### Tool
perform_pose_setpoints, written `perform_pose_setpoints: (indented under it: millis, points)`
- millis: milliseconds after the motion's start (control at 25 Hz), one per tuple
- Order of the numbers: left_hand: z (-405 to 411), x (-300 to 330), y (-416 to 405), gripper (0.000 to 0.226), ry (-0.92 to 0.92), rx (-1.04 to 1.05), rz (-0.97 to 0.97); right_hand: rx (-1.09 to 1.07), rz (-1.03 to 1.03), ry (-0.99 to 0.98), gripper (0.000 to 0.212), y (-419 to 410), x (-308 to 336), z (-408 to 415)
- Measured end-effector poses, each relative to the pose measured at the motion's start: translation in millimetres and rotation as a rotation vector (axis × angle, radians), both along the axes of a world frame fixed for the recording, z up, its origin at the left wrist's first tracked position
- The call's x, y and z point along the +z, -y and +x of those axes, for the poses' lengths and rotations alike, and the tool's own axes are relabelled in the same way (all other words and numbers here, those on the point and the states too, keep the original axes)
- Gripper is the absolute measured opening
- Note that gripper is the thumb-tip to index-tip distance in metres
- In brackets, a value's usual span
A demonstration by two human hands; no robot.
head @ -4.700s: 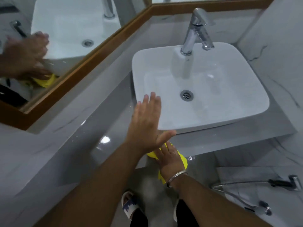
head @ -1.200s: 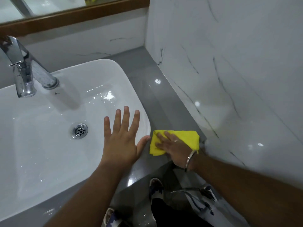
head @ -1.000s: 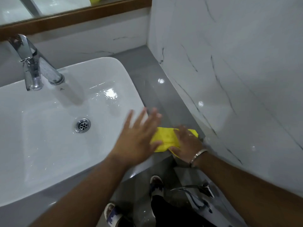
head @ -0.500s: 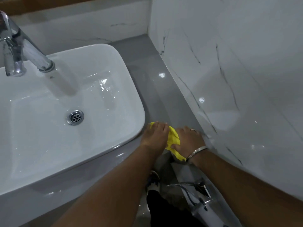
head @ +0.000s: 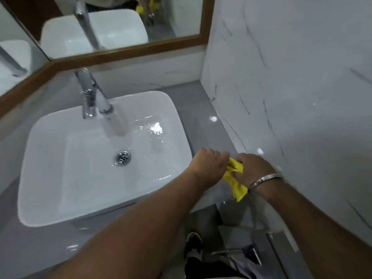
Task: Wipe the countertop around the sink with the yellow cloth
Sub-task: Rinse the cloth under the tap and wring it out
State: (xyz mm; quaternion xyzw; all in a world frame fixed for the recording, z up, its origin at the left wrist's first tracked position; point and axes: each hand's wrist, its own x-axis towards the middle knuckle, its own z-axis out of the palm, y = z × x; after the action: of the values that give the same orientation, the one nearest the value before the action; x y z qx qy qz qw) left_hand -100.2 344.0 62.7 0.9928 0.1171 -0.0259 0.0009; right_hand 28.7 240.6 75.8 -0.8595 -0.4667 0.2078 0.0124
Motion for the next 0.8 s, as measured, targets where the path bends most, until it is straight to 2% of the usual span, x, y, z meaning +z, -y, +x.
perform_pose_setpoints:
  millis: [120, 200, 280, 360, 440, 520, 560, 640, 720, 800]
  points:
    - [-24.3, 54.8, -32.2, 0.004, 0.229, -0.009, 0.022, 0.134, -0.016, -0.114, 0.042, -40.4, 64.5, -10.3]
    - [-60.5, 85.7, -60.5, 0.011, 0.369, -0.041, 0.079, 0.212, -0.016, -0.337, 0.034, -78.1, 92.8, -36.0]
    - [-107.7, 108.6, -92.1, 0.006, 0.397, -0.023, 0.078, 0.226, -0.024, -0.548, 0.027, -115.5, 105.6, -74.3]
    - [-163.9, 118.4, -125.4, 0.012, 0.323, 0.053, 0.063, 0.157, -0.044, -0.674, 0.03, -150.0, 104.2, -121.8]
    - [-223.5, 111.0, -153.3, 0.028, 0.258, 0.135, 0.033, 0.102, -0.085, -0.726, 0.023, -178.2, 104.3, -172.8]
    - [-280.6, 90.5, -167.5, 0.064, 0.233, 0.196, -0.02, 0.062, -0.117, -0.732, 0.012, -201.0, 105.8, -217.5]
    - [-304.0, 76.1, -167.6, 0.084, 0.209, 0.223, -0.024, 0.039, -0.143, -0.763, 0.013, -210.0, 105.8, -236.2]
    - [-331.5, 46.7, -164.3, 0.106, 0.17, 0.299, 0.018, 0.009, -0.222, -0.845, 0.007, -225.9, 100.8, -266.2]
    - [-326.7, 27.4, -160.1, 0.097, 0.245, 0.392, 0.051, -0.007, -0.318, -0.923, 0.006, -230.8, 90.8, -286.1]
    - [-316.0, 21.2, -168.1, 0.065, 0.352, 0.461, -0.008, -0.056, -0.369, -0.96, 0.002, -230.2, 81.0, -298.8]
